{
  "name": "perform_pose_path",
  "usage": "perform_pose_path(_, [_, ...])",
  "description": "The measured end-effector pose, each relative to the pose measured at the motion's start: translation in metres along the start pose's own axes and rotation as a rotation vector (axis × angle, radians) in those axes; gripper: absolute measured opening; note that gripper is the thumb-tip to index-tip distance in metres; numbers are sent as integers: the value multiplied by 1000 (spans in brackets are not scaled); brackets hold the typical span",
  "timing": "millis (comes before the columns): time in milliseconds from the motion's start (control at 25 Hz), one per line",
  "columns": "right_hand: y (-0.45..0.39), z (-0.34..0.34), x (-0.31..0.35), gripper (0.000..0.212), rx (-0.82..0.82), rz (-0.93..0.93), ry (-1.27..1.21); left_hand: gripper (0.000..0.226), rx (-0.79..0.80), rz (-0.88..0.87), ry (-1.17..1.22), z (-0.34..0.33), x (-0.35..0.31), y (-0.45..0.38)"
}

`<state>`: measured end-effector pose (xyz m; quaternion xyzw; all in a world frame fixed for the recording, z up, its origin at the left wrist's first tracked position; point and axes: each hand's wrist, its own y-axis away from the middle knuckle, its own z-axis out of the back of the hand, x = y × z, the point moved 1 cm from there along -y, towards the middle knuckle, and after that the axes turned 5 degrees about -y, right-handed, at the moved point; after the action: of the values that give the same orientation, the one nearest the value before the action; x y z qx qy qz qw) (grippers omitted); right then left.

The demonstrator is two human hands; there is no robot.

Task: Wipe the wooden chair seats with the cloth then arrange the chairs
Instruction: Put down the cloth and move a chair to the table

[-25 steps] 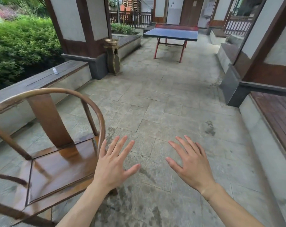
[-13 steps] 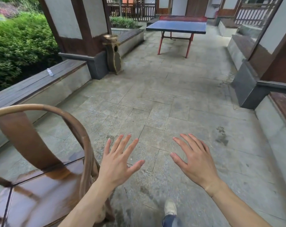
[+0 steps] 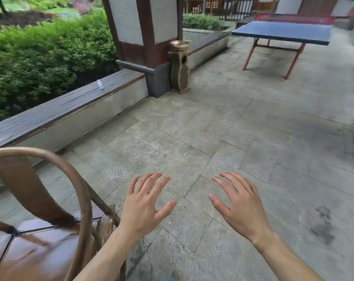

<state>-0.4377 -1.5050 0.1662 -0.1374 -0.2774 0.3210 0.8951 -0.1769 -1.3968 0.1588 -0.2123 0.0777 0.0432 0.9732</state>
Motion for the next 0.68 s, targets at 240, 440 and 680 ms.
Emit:
perform_pose_path(240, [-135,-72,-44,53,80,125,-27,67,-29,104,-39,-58,60,-94])
perform_pose_path(440, [-268,-121,-70,55,127,181,-27,72,-75,173,-27,-101,127,-200])
perform_pose_path(680, [-410,-175,-85,49,141,248,-63,73,-101,230,-75,-130,198,-302])
